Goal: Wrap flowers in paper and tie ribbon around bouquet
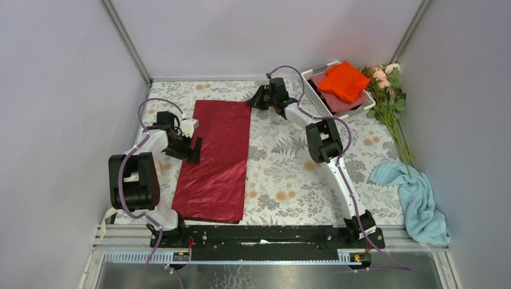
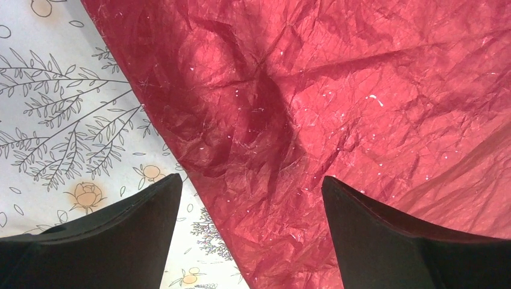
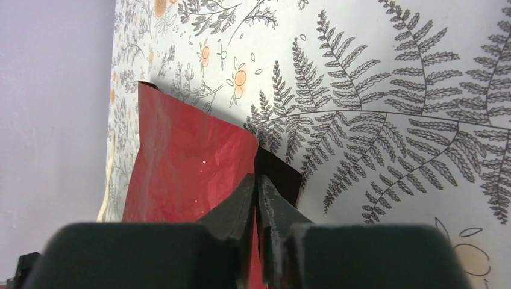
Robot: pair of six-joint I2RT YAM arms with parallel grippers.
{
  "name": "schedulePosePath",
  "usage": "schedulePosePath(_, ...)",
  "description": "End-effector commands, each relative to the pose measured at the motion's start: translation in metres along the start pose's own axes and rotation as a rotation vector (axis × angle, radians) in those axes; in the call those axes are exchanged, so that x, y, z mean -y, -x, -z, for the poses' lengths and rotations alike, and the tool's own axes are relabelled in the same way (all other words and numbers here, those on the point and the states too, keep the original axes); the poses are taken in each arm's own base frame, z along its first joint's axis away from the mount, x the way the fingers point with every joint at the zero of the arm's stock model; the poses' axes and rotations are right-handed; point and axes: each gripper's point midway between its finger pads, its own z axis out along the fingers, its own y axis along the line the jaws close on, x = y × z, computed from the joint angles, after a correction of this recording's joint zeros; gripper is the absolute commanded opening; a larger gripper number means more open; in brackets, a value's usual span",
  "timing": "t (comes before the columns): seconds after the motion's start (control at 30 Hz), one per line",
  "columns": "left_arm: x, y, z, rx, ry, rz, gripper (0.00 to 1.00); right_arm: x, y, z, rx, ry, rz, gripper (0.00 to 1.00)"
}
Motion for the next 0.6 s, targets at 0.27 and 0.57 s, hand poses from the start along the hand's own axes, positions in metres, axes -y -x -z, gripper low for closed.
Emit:
schedulePosePath(0.27,0.027,0.065,0.066,0.162,-0.044,-0.126,0.99,-0.155,0.100,0.142,0.285,0.097,0.181,0.00)
schedulePosePath(0.57,0.190,0.173,0.191,0.501,-0.161,-0.557,0.99,-0.245,0.120,0.323,0.700,0.136,0.149,0.00)
